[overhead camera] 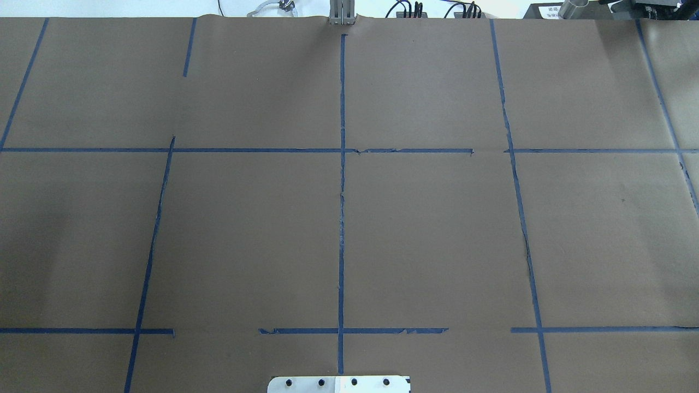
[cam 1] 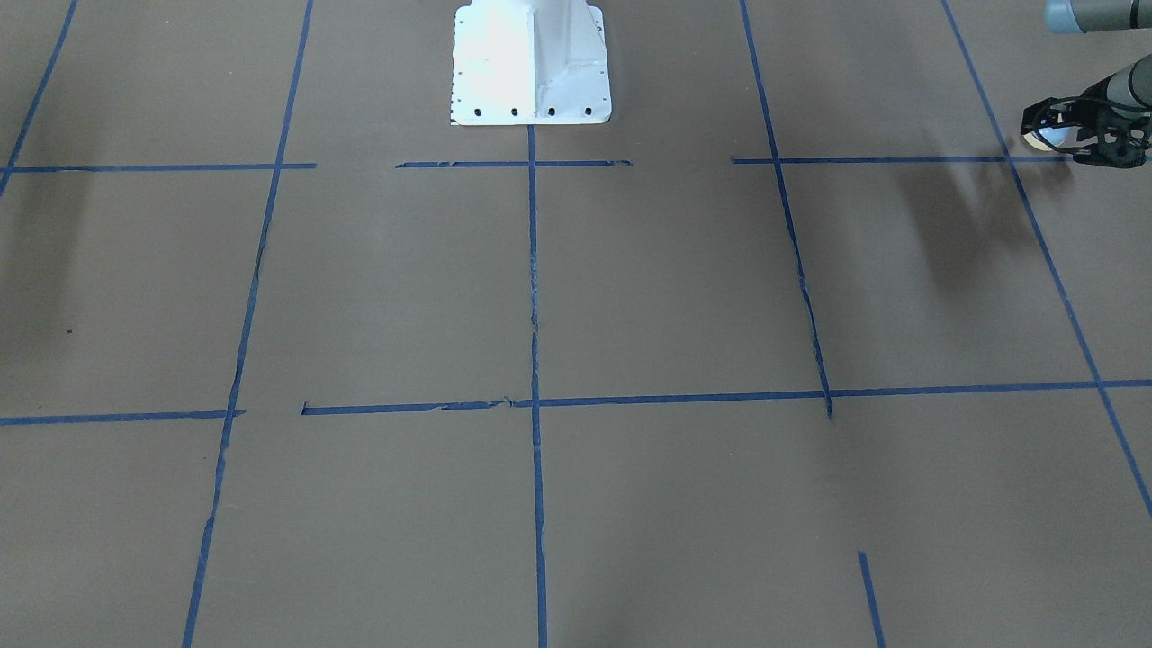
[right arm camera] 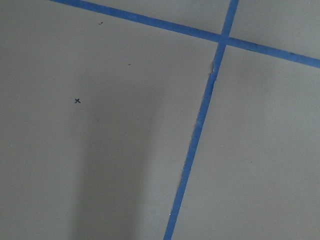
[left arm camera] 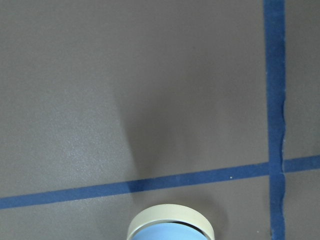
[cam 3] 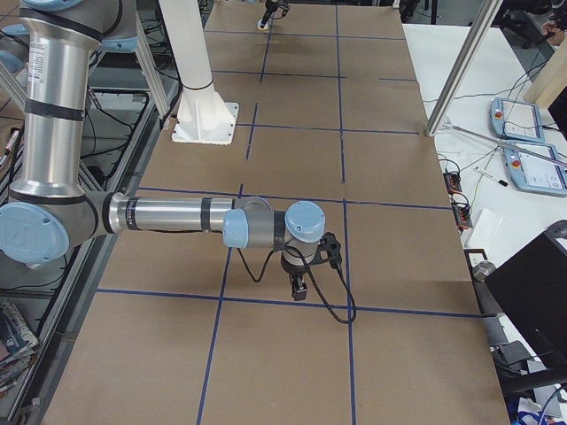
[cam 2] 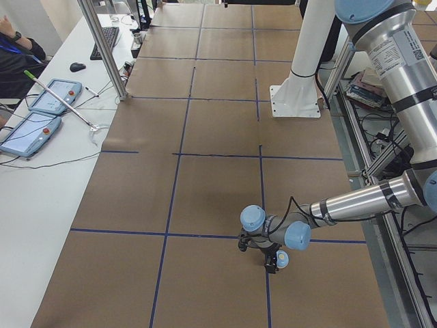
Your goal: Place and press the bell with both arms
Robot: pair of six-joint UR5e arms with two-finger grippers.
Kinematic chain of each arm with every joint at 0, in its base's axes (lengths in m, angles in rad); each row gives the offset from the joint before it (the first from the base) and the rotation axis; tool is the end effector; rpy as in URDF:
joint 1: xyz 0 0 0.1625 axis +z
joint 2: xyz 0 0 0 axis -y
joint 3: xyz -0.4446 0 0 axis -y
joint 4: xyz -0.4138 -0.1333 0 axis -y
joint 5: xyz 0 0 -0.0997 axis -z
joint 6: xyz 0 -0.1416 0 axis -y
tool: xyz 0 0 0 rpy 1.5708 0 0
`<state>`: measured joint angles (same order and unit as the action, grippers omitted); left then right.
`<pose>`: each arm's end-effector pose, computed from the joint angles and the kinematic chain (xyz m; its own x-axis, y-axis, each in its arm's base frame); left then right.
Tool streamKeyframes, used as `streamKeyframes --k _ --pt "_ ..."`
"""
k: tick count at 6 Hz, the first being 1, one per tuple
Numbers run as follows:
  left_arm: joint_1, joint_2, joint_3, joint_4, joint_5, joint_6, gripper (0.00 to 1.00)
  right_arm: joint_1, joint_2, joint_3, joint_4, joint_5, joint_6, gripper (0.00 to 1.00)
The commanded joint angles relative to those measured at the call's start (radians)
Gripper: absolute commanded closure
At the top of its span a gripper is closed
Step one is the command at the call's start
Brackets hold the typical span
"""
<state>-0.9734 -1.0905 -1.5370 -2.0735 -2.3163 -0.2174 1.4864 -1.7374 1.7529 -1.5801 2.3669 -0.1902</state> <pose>0.1117 -0.2305 0.8654 0.7188 0.2190 -0.6599 -0.4172 0.8951 -0.1574 -0.0051 -0.4415 0.6930 0.6681 -0.2506 0.7006 0.2145 0.9665 0.1412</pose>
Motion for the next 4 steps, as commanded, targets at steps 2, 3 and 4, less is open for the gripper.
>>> streamKeyframes --k 2,3,4 --pt "0.009 -0.003 0.009 0.001 0.0 0.0 0.0 0.0 -0.001 -0.001 0.0 0.0 0.0 0.0" --pt "0.01 -0.003 0.015 0.001 0.0 0.0 0.0 0.0 -0.001 -0.001 0.0 0.0 -0.002 0.0" --pt "0.018 -0.003 0.015 0.001 0.0 0.0 0.0 0.0 -0.001 -0.003 0.0 0.0 -0.002 0.0"
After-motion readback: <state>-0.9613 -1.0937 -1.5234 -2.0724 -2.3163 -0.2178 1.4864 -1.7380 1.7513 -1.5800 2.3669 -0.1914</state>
